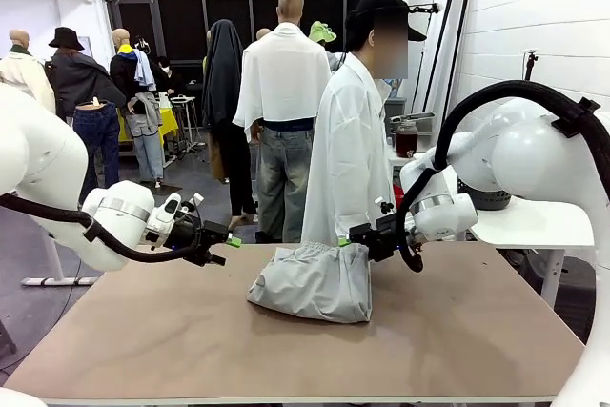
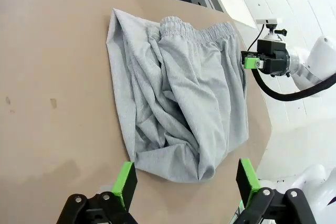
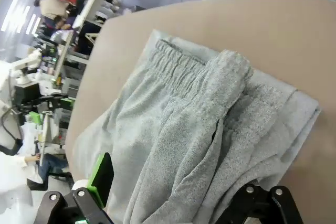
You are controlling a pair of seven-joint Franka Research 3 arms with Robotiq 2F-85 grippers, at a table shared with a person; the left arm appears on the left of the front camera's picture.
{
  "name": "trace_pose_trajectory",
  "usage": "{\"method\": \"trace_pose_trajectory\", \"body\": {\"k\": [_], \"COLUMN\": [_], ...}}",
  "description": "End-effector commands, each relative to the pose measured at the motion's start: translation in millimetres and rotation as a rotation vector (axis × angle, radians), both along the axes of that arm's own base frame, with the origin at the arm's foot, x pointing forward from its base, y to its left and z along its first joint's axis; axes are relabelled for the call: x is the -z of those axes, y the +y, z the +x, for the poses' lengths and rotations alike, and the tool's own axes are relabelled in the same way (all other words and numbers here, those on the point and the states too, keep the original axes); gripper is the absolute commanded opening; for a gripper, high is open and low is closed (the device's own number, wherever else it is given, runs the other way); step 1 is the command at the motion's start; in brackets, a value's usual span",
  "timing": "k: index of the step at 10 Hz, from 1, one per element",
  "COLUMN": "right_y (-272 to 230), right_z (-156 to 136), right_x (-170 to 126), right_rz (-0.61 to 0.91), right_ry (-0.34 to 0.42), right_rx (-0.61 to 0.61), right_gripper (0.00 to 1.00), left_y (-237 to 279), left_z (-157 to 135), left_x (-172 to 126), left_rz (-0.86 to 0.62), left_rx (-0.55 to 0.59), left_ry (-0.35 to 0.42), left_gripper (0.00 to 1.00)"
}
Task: Fold the training pants.
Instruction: Fold the Training pants in half.
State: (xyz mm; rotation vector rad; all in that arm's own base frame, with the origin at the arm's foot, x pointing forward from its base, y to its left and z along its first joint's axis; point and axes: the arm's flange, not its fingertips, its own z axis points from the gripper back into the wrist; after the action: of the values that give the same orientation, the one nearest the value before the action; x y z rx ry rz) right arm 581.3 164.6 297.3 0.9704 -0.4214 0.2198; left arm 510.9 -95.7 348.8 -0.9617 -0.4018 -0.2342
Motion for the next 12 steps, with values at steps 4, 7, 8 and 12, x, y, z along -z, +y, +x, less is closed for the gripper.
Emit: {"method": "trace_pose_trajectory", "body": {"k": [4, 7, 8, 12], "right_y": [0.0, 0.0, 0.0, -0.7], "right_z": [0.0, 0.0, 0.0, 0.1], "right_x": [0.0, 0.0, 0.0, -1.7], "right_rz": [0.0, 0.0, 0.0, -0.013], "right_ry": [0.0, 0.0, 0.0, 0.005], "right_rx": [0.0, 0.0, 0.0, -0.006], "right_gripper": [1.0, 1.0, 1.0, 1.0], "left_y": [1.1, 1.1, 1.1, 1.1], "left_z": [-2.9, -2.9, -2.9, -2.9], "left_x": [1.1, 1.1, 1.1, 1.1], "left_rz": [0.001, 0.001, 0.001, 0.001], "left_rx": [-0.001, -0.001, -0.001, -0.001], "left_ry": [0.004, 0.004, 0.004, 0.004], "left_gripper": [1.0, 1.0, 1.0, 1.0]}}
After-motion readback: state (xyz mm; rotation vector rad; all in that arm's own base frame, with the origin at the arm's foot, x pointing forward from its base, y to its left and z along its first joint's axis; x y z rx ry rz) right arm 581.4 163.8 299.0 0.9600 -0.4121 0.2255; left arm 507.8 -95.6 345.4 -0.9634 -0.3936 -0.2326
